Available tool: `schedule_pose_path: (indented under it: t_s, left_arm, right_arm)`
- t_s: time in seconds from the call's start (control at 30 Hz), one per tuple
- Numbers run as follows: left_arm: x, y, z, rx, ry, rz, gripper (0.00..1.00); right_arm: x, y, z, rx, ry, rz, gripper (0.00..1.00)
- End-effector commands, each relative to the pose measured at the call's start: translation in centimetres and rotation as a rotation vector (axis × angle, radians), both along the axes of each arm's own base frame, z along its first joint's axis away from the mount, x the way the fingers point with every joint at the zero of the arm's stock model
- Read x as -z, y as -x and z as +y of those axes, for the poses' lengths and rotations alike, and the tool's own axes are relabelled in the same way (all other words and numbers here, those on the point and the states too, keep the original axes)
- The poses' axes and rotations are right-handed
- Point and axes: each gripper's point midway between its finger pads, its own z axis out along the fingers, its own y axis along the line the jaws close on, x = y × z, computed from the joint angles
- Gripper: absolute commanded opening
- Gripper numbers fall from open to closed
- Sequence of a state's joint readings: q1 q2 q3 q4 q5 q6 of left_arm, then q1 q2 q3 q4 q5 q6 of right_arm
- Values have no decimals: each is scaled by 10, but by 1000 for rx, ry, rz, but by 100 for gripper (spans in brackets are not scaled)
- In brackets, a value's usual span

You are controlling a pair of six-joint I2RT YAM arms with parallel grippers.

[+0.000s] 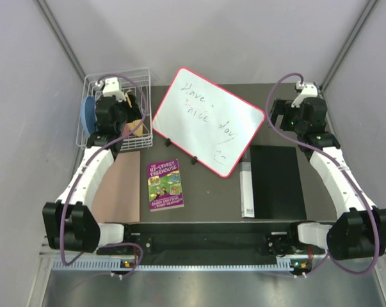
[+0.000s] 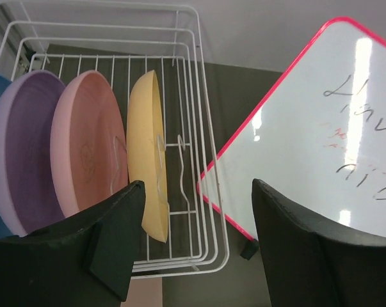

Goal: Unload the plates from the dish rack

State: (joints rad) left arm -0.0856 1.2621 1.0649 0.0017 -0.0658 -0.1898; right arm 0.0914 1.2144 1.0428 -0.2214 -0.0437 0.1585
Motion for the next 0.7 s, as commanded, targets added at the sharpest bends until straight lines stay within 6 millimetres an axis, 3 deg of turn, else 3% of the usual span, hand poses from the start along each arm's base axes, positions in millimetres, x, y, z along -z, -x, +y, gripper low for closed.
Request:
schedule_pose_path:
  t_s: [0.0, 0.03, 0.07, 0.33, 0.57, 0.67]
  left_arm:
    - [-5, -23, 11, -58, -40, -36, 69]
    - [6, -27, 12, -70, -47, -14, 56]
    - [10, -29, 12, -75, -53, -10, 51]
    - [49, -43, 22, -165, -114, 27, 50]
    - [74, -49, 33, -222, -158, 86, 52]
    - [82, -51, 37, -246, -181, 106, 49]
  right_arm:
    - [-9, -6, 1, -1, 8, -32, 100]
    - [-7, -6, -1, 5, 9, -31, 100]
    - [-7, -6, -1, 5, 11, -30, 100]
    - [8, -12, -1, 8, 14, 7, 100]
    - [19, -16, 0, 8, 11, 38, 100]
    - [22, -18, 0, 10, 9, 46, 100]
